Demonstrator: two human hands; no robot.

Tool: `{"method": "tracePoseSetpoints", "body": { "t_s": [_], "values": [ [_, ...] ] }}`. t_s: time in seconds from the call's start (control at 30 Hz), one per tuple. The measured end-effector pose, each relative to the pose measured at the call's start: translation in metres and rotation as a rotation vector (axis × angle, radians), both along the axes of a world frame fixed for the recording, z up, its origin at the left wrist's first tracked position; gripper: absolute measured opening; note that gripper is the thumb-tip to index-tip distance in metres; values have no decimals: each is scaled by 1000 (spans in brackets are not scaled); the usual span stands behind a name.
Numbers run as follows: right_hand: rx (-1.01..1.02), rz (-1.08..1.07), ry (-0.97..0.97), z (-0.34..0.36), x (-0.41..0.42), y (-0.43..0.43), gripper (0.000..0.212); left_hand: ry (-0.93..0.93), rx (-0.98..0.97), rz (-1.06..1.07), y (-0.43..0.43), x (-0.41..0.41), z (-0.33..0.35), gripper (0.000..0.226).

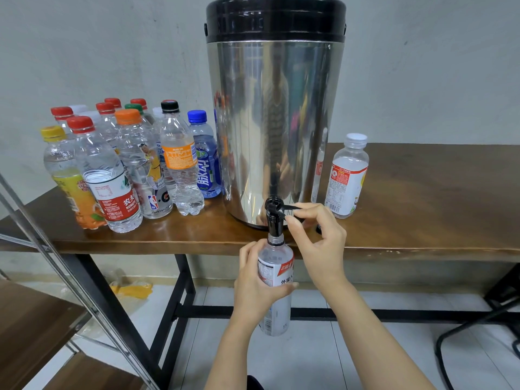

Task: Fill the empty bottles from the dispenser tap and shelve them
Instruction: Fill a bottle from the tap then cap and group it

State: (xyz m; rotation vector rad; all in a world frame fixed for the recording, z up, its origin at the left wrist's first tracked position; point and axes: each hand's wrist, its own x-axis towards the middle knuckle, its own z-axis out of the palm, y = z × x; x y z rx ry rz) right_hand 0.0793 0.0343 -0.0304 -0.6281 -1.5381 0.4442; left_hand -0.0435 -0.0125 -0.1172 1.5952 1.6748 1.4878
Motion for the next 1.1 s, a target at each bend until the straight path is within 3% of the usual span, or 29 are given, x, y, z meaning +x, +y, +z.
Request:
{"method": "tracePoseSetpoints", "body": {
  "t_s": [1.1],
  "values": [
    [10, 18, 12, 2, -1, -1, 14, -6, -11, -2, -1, 0, 1, 92]
  ]
}}
